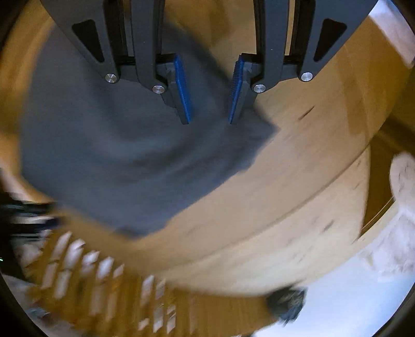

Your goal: Fold clothes

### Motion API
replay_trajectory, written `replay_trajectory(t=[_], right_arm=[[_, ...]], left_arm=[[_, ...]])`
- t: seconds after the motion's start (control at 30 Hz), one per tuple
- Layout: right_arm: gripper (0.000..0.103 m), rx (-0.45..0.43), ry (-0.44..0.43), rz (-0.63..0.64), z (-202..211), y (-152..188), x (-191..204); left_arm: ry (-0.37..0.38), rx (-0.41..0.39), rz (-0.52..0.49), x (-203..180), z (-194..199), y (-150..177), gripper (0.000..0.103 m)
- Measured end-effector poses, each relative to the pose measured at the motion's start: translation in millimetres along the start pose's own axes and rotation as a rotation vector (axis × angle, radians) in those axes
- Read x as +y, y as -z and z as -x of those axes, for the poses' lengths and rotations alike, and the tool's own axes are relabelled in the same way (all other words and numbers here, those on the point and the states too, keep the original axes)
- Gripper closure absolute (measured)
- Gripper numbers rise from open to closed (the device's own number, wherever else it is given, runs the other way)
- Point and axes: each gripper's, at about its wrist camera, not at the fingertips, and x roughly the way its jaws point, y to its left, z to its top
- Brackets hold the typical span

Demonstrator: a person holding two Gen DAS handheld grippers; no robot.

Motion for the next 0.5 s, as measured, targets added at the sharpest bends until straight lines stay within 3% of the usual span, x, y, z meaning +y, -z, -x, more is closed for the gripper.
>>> replay_trajectory(t=[0.07, 0.17, 0.27, 0.33, 0.37, 0.43, 0.5], right_arm=[[0.068, -0.007, 0.007, -0.001, 10.9, 18.3, -4.2], [0.068, 0.002, -0.032, -0.023, 14.3, 35.4, -14.7], [0.068, 0.009, -0.048, -0.009, 1.6, 36.0, -16.8], [0.068, 0.011, -0.129, -0.007, -6.8, 31.4, -13.5], [0.068, 0.013, -0.179, -0.004, -9.9, 29.2, -10.9], [0.068, 0.012, -0.197, 0.025, -8.9, 19.2, -7.5], [0.068, 0.011, -0.214, 0.054, -7.8, 9.1, -4.1]], left_arm=[[-0.045, 0.019, 0.07, 11.5, -0.7, 5.2, 0.074], [-0.046, -0.036, 0.046, -5.6, 37.8, 19.0, 0.078], [0.05, -0.068, -0.022, -40.6, 65.1, 31.4, 0.075], [0.097, -0.035, -0.065, -59.1, 59.5, 29.6, 0.072], [0.088, 0.001, -0.095, -69.9, 50.7, 31.4, 0.072], [0.037, 0.087, -0.136, -74.2, 23.4, 28.6, 0.072], [0.027, 0.113, -0.125, -69.9, 12.7, 26.9, 0.071]])
